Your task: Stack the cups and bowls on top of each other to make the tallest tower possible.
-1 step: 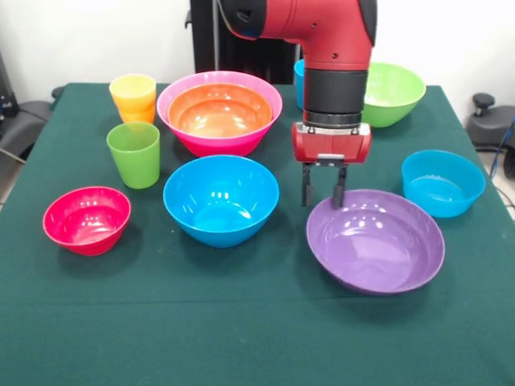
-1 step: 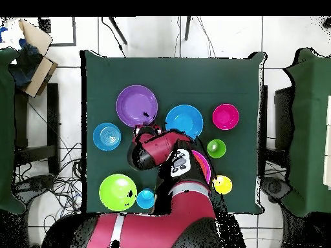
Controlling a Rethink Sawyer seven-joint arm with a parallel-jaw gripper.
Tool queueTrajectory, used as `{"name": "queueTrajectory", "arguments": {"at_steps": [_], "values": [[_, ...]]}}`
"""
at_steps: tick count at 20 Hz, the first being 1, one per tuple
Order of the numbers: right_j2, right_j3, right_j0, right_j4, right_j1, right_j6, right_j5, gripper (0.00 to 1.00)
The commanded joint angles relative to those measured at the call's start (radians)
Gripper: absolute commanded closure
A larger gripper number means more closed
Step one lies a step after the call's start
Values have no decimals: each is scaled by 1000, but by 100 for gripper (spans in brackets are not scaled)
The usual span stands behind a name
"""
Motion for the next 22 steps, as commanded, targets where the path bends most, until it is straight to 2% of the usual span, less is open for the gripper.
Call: {"name": "queueTrajectory", "arguments": {"at_steps": [1,4,12,19,20,22], "values": [[131,-49,-34,-80,53,-74,73,100],[108,-58,-18,-81,40,-58,48,100],[115,-48,-18,-75,24,-65,77,100],[139,-14,-33,-68,-22,-84,121,100],[151,-2,-42,-68,-35,-90,130,100],[195,75,-77,-52,-125,-121,191,100]]}}
